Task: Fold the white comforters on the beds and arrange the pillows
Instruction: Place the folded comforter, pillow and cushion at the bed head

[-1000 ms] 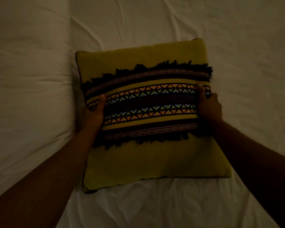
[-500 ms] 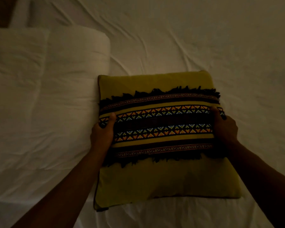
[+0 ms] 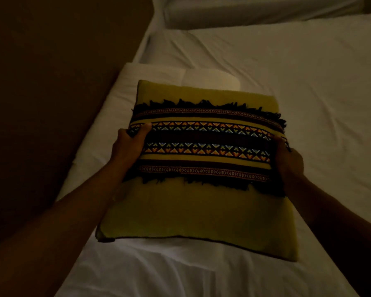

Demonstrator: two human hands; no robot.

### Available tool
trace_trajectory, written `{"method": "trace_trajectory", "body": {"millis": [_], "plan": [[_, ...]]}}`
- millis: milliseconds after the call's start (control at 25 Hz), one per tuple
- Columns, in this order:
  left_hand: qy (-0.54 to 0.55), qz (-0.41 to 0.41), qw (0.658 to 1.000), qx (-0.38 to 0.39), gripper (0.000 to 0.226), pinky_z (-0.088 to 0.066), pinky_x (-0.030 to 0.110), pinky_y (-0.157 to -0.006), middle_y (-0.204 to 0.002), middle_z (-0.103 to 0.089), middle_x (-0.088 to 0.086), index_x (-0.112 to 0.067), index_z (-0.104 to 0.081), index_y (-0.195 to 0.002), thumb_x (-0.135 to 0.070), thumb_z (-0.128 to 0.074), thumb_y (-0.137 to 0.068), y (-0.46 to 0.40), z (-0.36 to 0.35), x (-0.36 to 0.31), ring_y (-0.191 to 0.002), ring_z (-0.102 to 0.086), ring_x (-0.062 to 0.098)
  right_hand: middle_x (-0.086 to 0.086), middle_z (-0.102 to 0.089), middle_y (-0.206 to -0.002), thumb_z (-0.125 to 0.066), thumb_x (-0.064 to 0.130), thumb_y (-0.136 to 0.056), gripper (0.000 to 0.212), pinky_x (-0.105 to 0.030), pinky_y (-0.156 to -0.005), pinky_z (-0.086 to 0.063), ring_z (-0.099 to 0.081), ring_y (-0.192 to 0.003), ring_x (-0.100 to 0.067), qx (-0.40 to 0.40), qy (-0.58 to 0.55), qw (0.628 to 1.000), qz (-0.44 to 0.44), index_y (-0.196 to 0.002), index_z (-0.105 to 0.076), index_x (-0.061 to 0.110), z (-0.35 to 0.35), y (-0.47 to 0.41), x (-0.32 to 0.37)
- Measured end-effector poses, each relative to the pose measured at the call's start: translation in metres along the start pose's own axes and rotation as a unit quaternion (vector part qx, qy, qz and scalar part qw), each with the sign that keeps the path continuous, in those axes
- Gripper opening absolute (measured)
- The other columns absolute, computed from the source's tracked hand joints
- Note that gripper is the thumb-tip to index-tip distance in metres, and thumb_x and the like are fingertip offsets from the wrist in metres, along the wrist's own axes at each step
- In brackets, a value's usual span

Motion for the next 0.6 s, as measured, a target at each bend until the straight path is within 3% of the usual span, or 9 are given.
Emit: {"method": "trace_trajectory", "body": {"millis": [80,160,280,360,440,520,600], "plan": [[0.008,-0.004,1.0,0.004,0.103,-0.042,0.034,-0.096,-0.139,-0.05,0.006,-0.012,-0.036,-0.144,-0.08,-0.06,-0.07,-0.04,0.03,0.004,-0.121,-0.051,0.026,-0.014,-0.058,-0.13,-0.045,0.072,-0.084,0.079,-0.042,-0.091,-0.047,-0.057,-0.116,-0.036,0.009,-0.02,1.0,0.008,-0.135,-0.052,0.012,-0.052,0.001,0.014],[0.017,-0.019,1.0,0.002,0.104,-0.04,0.037,-0.104,-0.141,-0.046,0.002,-0.013,-0.032,-0.149,-0.075,-0.065,-0.072,-0.08,0.058,-0.001,-0.126,-0.047,0.023,-0.014,-0.058,-0.131,-0.047,0.07,-0.085,0.078,-0.041,-0.09,-0.047,-0.057,-0.115,-0.035,0.022,-0.037,0.999,0.013,-0.136,-0.052,0.012,-0.097,-0.001,0.035],[0.008,-0.036,0.999,-0.022,0.11,-0.037,0.05,-0.111,-0.151,-0.039,0.01,-0.016,-0.026,-0.152,-0.075,-0.067,-0.068,-0.142,0.099,-0.019,-0.136,-0.041,0.03,-0.009,-0.061,-0.125,-0.045,0.072,-0.081,0.081,-0.038,-0.083,-0.048,-0.059,-0.104,-0.03,0.044,-0.063,0.997,0.029,-0.136,-0.053,0.013,-0.149,-0.01,0.077],[-0.061,-0.047,0.996,-0.051,0.097,-0.032,0.053,-0.114,-0.155,-0.033,0.011,-0.023,-0.024,-0.153,-0.074,-0.057,-0.077,-0.182,0.114,-0.029,-0.14,-0.035,0.034,-0.01,-0.057,-0.13,-0.045,0.072,-0.081,0.084,-0.039,-0.084,-0.047,-0.058,-0.108,-0.03,0.053,-0.041,0.997,0.038,-0.141,-0.045,0.015,-0.181,-0.021,0.099],[-0.188,-0.066,0.979,-0.045,0.078,-0.017,0.057,-0.118,-0.163,-0.013,0.011,-0.035,-0.014,-0.156,-0.07,-0.038,-0.091,-0.205,0.102,-0.037,-0.148,-0.014,0.037,-0.015,-0.042,-0.147,-0.045,0.067,-0.086,0.081,-0.048,-0.099,-0.045,-0.048,-0.126,-0.038,0.027,0.048,0.993,0.101,-0.151,-0.027,0.022,-0.207,-0.024,0.12],[-0.292,-0.121,0.949,0.015,0.071,-0.004,0.06,-0.119,-0.165,0.002,0.005,-0.046,-0.004,-0.153,-0.075,-0.022,-0.091,-0.211,0.065,-0.043,-0.151,0.003,0.036,-0.011,-0.024,-0.157,-0.042,0.064,-0.09,0.072,-0.059,-0.114,-0.026,-0.029,-0.141,-0.04,-0.005,0.167,0.959,0.228,-0.152,-0.017,0.037,-0.233,-0.015,0.148],[-0.38,-0.174,0.906,0.062,0.073,0.005,0.062,-0.117,-0.165,0.014,0.001,-0.052,0.006,-0.15,-0.082,-0.011,-0.085,-0.209,0.029,-0.038,-0.15,0.016,0.034,-0.003,-0.013,-0.163,-0.035,0.068,-0.091,0.065,-0.061,-0.118,-0.003,-0.007,-0.15,-0.035,-0.004,0.271,0.901,0.34,-0.15,-0.016,0.048,-0.258,-0.003,0.174]]}}
Point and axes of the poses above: each hand's wrist, its own y-axis away from the middle knuckle, its own z-axis out of the back of the hand, x = y × z, the point moved 9 cm from there along -y, towards the middle knuckle
